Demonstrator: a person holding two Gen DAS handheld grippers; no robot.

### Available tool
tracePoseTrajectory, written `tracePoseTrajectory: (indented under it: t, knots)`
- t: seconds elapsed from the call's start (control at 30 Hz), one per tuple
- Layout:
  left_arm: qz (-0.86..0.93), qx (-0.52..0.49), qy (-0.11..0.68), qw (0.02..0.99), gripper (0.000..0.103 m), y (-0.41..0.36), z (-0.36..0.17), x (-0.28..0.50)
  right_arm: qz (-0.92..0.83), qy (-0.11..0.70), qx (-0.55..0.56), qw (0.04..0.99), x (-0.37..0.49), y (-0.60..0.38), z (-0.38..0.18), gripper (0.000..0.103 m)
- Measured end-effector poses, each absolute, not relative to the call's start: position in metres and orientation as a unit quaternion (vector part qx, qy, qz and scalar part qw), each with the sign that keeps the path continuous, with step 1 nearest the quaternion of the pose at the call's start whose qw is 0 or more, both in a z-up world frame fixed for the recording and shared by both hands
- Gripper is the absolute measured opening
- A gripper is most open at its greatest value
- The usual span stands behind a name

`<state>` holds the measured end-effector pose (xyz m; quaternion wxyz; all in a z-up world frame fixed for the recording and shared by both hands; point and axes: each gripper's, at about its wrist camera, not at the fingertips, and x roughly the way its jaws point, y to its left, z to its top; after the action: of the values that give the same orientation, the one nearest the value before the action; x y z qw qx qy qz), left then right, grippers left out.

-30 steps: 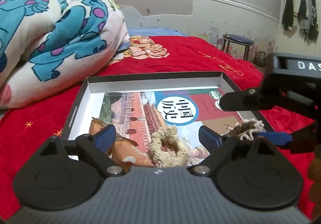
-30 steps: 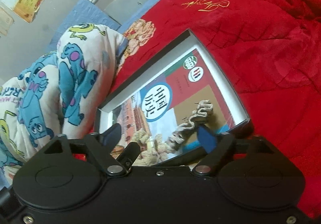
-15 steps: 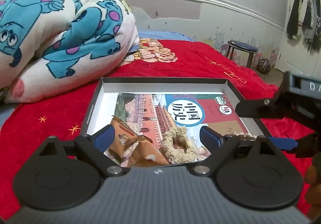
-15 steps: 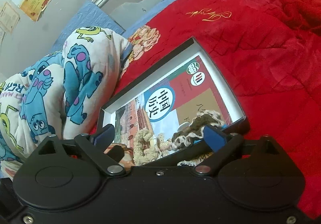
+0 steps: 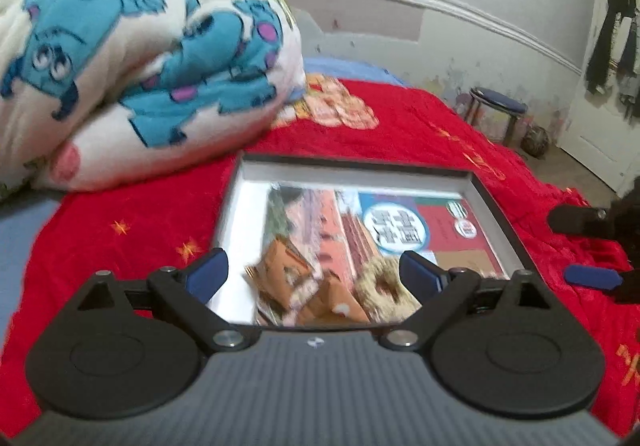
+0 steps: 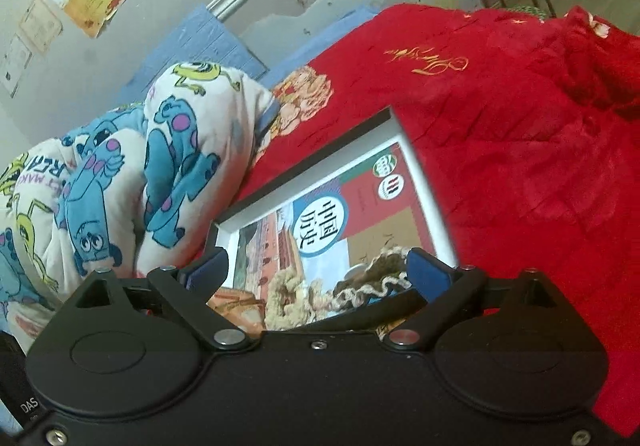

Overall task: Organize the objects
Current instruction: 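Withdraw both open grippers from the box toward the pile, then close the left gripper on a brown Choco Magic packet while the right gripper grasps another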

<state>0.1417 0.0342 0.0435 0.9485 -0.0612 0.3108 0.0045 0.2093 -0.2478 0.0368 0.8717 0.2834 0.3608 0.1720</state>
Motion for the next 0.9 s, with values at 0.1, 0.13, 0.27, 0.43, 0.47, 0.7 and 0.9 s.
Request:
tracePoseTrajectory:
  t: [0.1, 0.13, 0.27, 0.43, 0.47, 0.7, 0.9]
  knots:
    - [-0.009, -0.054, 0.335, 0.941, 0.097, 0.030, 0.035, 0.142, 0.162, 0.366, 0.273, 0.875, 0.210, -0.249, 0.036, 0.096]
    - [-0.011, -0.055, 0.344, 0.937, 0.097, 0.029, 0.033, 0.142, 0.160, 0.368, 0.265, 0.877, 0.209, -0.249, 0.036, 0.096]
    - [-0.026, -0.068, 0.366, 0.928, 0.096, 0.024, 0.025, 0.140, 0.130, 0.364, 0.244, 0.889, 0.202, -0.252, 0.036, 0.096]
    - [-0.035, -0.054, 0.382, 0.922, 0.093, 0.015, 0.013, 0.137, 0.105, 0.386, 0.225, 0.889, 0.198, -0.248, 0.028, 0.087]
    - [-0.030, -0.048, 0.386, 0.921, 0.091, 0.015, 0.008, 0.138, 0.104, 0.388, 0.220, 0.889, 0.194, -0.247, 0.027, 0.086]
    - [0.002, -0.047, 0.427, 0.903, 0.075, 0.017, -0.017, 0.142, 0.087, 0.424, 0.222, 0.874, 0.174, -0.251, 0.006, 0.078]
    - [-0.004, -0.042, 0.422, 0.905, 0.056, 0.013, -0.021, 0.144, 0.087, 0.459, 0.217, 0.857, 0.180, -0.245, -0.011, 0.068]
